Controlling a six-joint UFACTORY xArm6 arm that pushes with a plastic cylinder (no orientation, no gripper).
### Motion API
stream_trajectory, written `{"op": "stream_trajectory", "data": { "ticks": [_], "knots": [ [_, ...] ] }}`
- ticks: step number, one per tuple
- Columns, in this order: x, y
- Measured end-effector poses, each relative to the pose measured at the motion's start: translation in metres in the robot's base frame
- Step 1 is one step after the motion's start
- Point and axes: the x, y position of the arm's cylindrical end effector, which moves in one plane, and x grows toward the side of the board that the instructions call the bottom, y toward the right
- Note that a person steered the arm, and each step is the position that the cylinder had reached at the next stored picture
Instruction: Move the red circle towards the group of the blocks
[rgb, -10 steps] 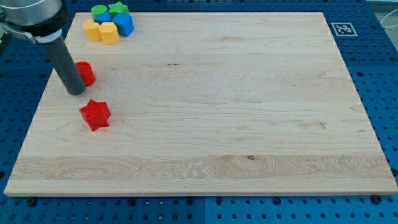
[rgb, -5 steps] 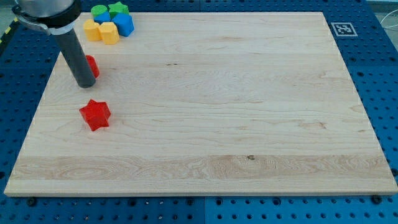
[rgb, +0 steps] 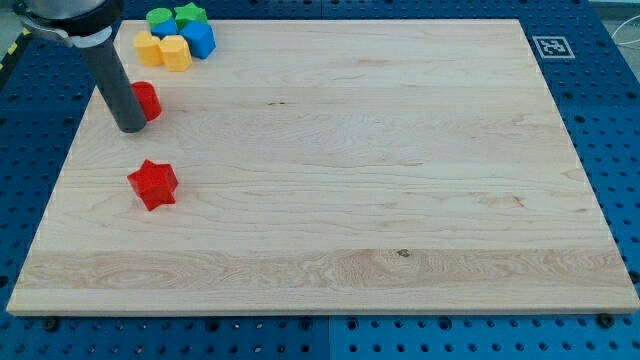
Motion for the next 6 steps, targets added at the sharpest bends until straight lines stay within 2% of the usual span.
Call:
{"op": "stream_trajectory", "data": {
  "ticks": [6],
  "knots": [
    [-0.031,-0.004]
  ]
}}
